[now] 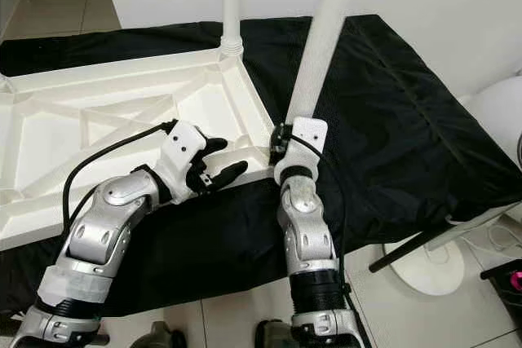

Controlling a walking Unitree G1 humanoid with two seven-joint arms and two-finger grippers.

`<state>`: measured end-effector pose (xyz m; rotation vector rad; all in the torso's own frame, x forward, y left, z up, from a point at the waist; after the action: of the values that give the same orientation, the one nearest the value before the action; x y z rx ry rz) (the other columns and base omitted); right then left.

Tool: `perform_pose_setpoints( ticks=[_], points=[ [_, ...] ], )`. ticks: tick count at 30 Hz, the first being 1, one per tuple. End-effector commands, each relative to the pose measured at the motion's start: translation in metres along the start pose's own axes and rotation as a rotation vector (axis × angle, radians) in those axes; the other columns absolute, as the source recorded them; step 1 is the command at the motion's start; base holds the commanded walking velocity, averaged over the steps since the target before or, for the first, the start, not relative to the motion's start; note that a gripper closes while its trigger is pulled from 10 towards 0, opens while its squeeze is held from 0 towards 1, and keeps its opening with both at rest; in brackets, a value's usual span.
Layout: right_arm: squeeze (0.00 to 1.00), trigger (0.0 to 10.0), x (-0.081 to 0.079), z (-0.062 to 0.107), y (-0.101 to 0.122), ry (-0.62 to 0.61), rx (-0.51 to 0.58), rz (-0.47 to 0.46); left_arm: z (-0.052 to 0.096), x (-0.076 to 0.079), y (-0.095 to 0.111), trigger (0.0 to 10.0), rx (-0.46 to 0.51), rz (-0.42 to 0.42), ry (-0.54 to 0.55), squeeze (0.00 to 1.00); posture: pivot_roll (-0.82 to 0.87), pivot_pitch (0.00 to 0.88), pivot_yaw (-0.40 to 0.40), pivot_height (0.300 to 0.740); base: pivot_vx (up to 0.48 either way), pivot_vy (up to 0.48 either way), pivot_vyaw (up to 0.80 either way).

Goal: Building children table

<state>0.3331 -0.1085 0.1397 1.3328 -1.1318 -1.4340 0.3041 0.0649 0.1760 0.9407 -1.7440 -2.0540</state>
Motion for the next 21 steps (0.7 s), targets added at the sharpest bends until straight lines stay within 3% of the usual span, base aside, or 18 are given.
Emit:
perform_pose_setpoints(
  ticks=[1,2,3,16,21],
  points=[
    [1.0,10.0,0.001,0.002,-0.004,0.004,-0.002,-0.007,0.002,-0.01,-0.002,10.0,-0.014,0.001,0.149,0.0,-0.06,0.103,-0.013,0.74,0.0,0.0,0.0],
    [0.8,10.0,0.001,0.001,0.002,0.026,0.03,-0.003,0.002,-0.009,-0.002,10.0,-0.014,0.001,0.149,0.0,-0.06,0.101,-0.012,0.74,0.0,0.0,0.0],
    [0.0,10.0,0.001,0.001,0.005,0.052,0.055,0.013,0.002,-0.009,-0.002,10.0,-0.013,0.002,0.148,0.0,-0.06,0.1,-0.012,0.74,0.0,0.0,0.0],
    [0.0,10.0,0.019,-0.007,0.019,0.262,0.091,0.141,-0.004,0.001,0.0,10.0,-0.007,0.0,0.105,0.0,-0.07,0.097,-0.004,0.74,0.0,0.0,0.0],
    [0.0,10.0,0.026,-0.01,0.022,0.379,0.076,0.187,-0.006,0.013,-0.001,10.0,-0.016,-0.031,0.045,0.0,-0.07,0.097,-0.004,0.74,0.0,0.0,0.0]
  ],
)
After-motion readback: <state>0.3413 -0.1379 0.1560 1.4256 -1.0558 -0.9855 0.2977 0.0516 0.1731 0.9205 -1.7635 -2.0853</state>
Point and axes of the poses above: a point about 5 cm out from each wrist's last joint towards the gripper, its own z axis pointing back from the gripper into the wrist, its own y axis along the axis of the wrist's last joint, x = y × z, the point moved 2 cm from there along -z, pointing out of the wrist towards the gripper, and after that the axes turned 5 degrees about -z, right-handed, at the moved point
